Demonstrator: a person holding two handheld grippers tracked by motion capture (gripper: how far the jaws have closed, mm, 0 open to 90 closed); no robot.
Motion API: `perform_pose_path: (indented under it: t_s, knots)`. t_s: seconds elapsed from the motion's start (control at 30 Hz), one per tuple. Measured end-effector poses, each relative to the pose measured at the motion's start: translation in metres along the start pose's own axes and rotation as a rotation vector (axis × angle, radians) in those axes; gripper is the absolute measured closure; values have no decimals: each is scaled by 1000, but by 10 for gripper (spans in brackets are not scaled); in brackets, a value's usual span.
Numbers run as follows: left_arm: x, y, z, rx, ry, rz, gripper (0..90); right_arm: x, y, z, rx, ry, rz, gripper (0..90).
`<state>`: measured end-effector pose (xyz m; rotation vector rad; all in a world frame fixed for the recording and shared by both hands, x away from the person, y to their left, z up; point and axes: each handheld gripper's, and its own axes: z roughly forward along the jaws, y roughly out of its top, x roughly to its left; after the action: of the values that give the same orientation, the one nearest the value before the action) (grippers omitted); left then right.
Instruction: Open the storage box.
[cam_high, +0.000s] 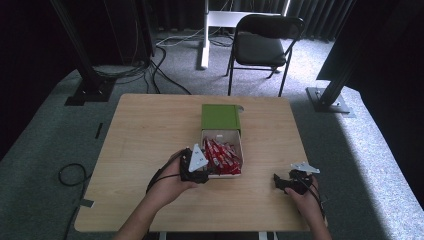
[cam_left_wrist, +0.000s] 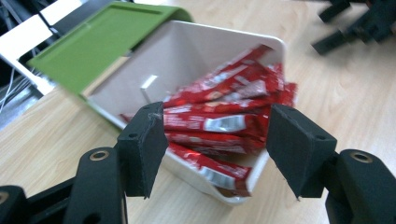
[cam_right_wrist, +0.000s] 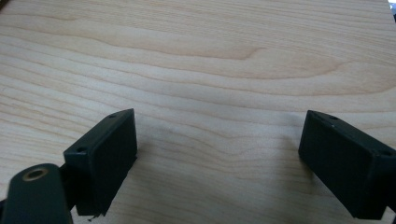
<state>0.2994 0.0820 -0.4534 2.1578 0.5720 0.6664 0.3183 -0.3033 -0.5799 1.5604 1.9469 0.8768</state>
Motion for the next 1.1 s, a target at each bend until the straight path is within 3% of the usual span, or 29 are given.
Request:
perform_pose_path:
  t_s: [0.5, 0.57, 0.7, 0.87, 1.0, 1.1]
  knots:
    - [35, -26, -19, -39, 76, -140, 372, 0, 0, 0, 0, 0, 1, 109]
    - [39, -32, -23, -44, 87, -169, 371, 0, 0, 0, 0, 0, 1, 109]
    - [46, -42, -29, -29, 114, -177, 360, 0, 0, 0, 0, 0, -1, 109]
    - [57, -62, -38, -51, 158, -240, 342, 0, 0, 0, 0, 0, 0, 109]
    - [61, -76, -41, -56, 175, -283, 331, 0, 0, 0, 0, 0, 1, 109]
    - [62, -83, -42, -57, 177, -292, 300, 0, 0, 0, 0, 0, 0, 109]
